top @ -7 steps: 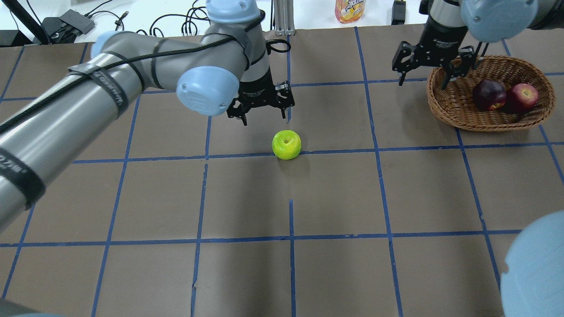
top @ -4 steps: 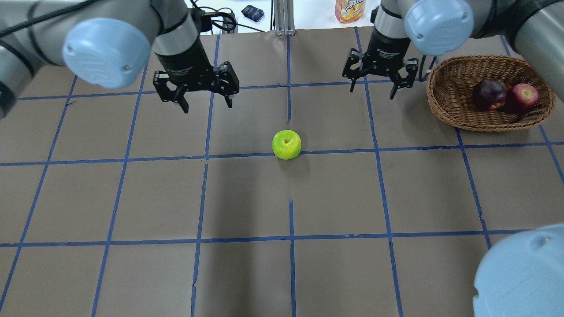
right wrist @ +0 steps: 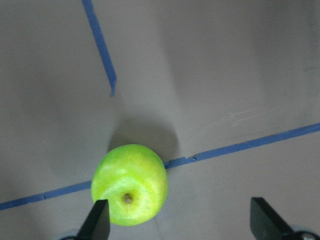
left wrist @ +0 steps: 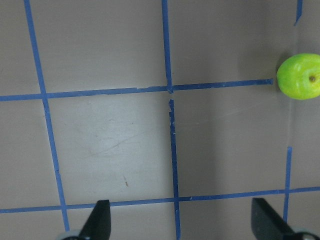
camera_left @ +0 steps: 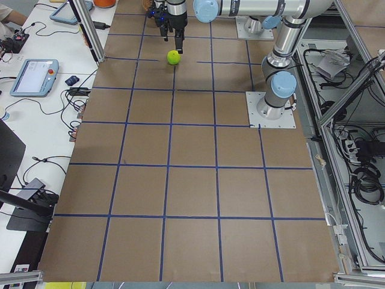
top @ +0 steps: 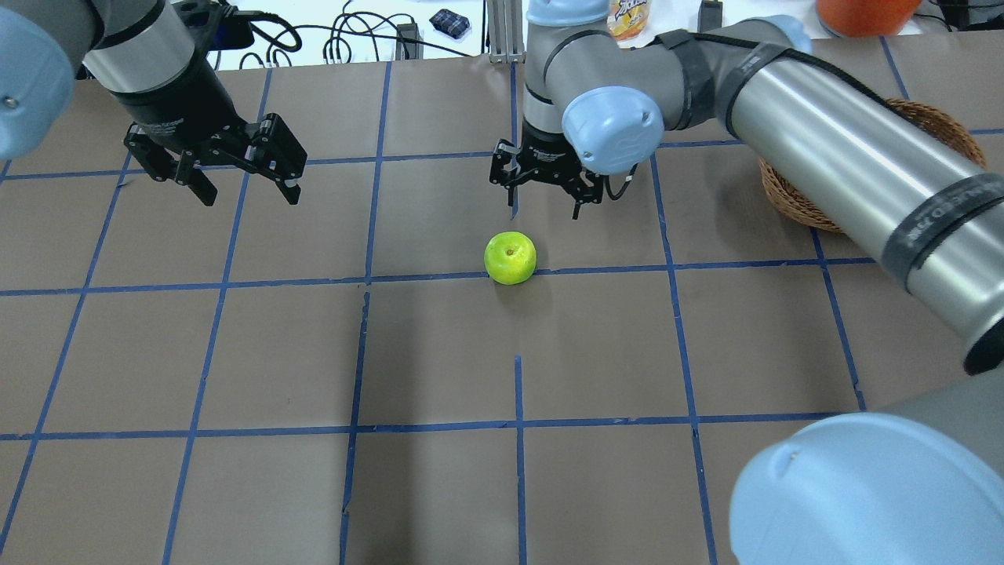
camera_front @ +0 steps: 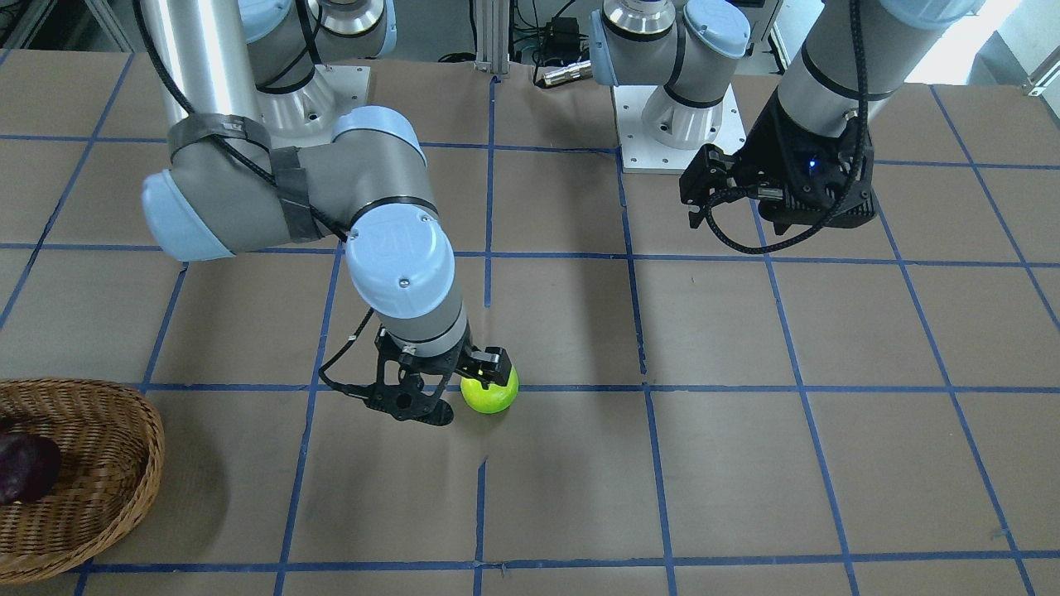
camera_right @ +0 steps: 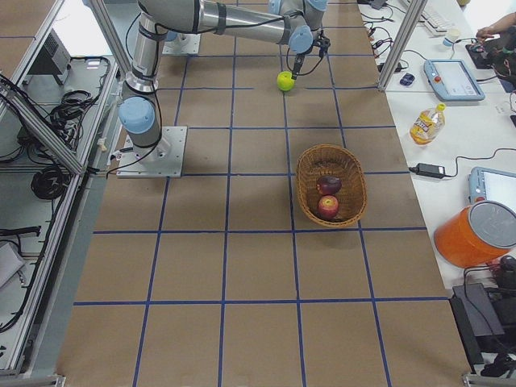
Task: Put all apples into basket
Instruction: 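Grasp the green apple with the right gripper and lift it, then carry the green apple into the basket and open the right gripper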
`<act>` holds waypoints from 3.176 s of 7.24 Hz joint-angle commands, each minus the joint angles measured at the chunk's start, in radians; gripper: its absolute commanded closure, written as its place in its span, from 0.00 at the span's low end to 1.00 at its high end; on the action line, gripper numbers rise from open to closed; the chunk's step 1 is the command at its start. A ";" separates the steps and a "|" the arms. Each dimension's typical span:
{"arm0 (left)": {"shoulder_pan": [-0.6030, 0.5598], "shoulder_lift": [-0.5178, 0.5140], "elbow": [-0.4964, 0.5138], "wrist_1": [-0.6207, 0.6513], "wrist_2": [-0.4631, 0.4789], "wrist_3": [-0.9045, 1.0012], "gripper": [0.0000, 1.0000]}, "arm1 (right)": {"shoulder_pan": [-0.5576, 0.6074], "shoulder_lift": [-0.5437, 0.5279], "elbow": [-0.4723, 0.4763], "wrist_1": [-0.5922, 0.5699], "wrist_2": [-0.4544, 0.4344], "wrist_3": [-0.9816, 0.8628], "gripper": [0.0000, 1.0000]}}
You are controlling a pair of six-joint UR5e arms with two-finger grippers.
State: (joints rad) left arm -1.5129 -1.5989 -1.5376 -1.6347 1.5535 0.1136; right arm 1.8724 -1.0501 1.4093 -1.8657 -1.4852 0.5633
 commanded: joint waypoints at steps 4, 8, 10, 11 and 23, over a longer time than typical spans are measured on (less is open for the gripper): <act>0.011 0.008 -0.001 0.056 0.002 0.014 0.00 | 0.044 0.088 0.013 -0.050 -0.001 0.030 0.00; 0.016 0.002 0.016 0.055 -0.001 0.014 0.00 | 0.060 0.148 0.008 -0.075 0.017 0.032 0.00; 0.017 0.002 0.016 0.055 0.000 0.014 0.00 | 0.060 0.153 0.007 -0.110 0.031 0.041 0.62; 0.017 0.005 0.016 0.055 0.000 0.014 0.00 | 0.059 0.147 0.004 -0.110 0.020 0.017 1.00; 0.017 0.007 0.017 0.053 0.000 0.014 0.00 | -0.594 -0.028 -0.016 0.014 -0.204 -0.757 1.00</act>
State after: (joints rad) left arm -1.4957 -1.5916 -1.5210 -1.5815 1.5539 0.1273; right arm 1.2953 -1.1038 1.3955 -1.8194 -1.6909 -0.1868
